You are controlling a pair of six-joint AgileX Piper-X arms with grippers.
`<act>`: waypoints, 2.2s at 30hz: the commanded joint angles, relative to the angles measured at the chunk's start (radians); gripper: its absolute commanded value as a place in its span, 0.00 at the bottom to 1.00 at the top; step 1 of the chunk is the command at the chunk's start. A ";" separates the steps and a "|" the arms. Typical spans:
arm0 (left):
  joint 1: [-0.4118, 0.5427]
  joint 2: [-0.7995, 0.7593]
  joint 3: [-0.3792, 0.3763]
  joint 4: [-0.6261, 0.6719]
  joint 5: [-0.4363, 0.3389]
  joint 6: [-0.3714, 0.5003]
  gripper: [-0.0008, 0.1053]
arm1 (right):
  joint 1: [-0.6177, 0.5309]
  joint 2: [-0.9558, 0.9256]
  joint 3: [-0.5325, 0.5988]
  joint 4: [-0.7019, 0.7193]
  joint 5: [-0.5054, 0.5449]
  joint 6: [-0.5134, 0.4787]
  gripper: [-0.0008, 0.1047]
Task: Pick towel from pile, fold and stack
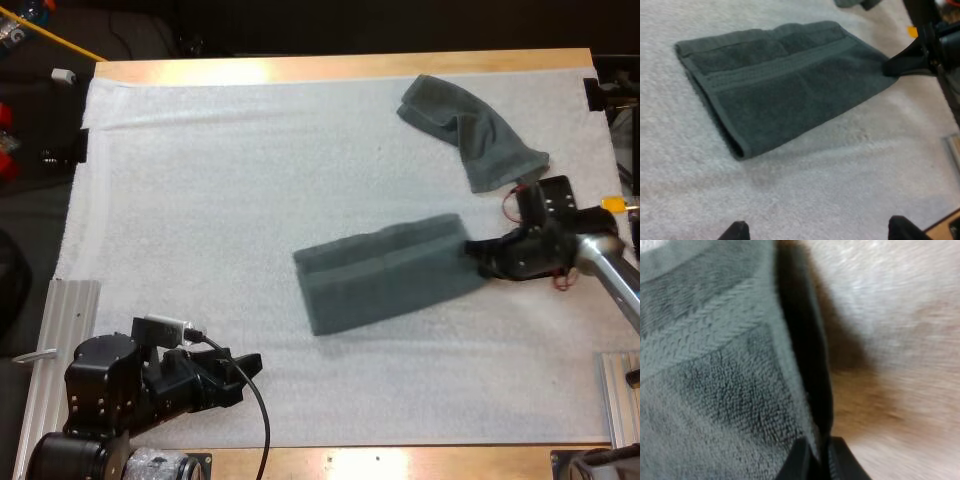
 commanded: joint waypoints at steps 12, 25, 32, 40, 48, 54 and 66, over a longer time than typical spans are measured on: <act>0.001 -0.004 -0.009 0.000 0.042 0.012 0.53 | 0.022 -0.315 -0.002 0.169 0.219 -0.249 0.01; 0.001 -0.004 -0.009 0.000 0.087 0.012 0.53 | 0.440 -0.235 -0.002 -0.007 0.177 0.006 0.01; 0.001 -0.004 -0.009 0.000 0.094 0.012 0.53 | 0.557 -0.050 -0.002 -0.104 0.137 0.158 0.01; 0.001 -0.004 -0.009 0.000 0.118 0.012 0.53 | 0.560 0.048 -0.002 -0.204 0.058 0.279 0.01; 0.001 -0.004 -0.009 -0.002 0.118 0.012 0.53 | 0.560 0.088 -0.002 -0.229 -0.011 0.310 0.02; 0.001 -0.004 -0.009 -0.002 0.118 0.012 0.53 | 0.560 0.079 -0.005 -0.250 -0.177 0.310 0.42; 0.001 -0.004 -0.009 -0.002 0.118 0.012 0.53 | 0.560 -0.142 -0.005 -0.107 -0.099 0.246 0.60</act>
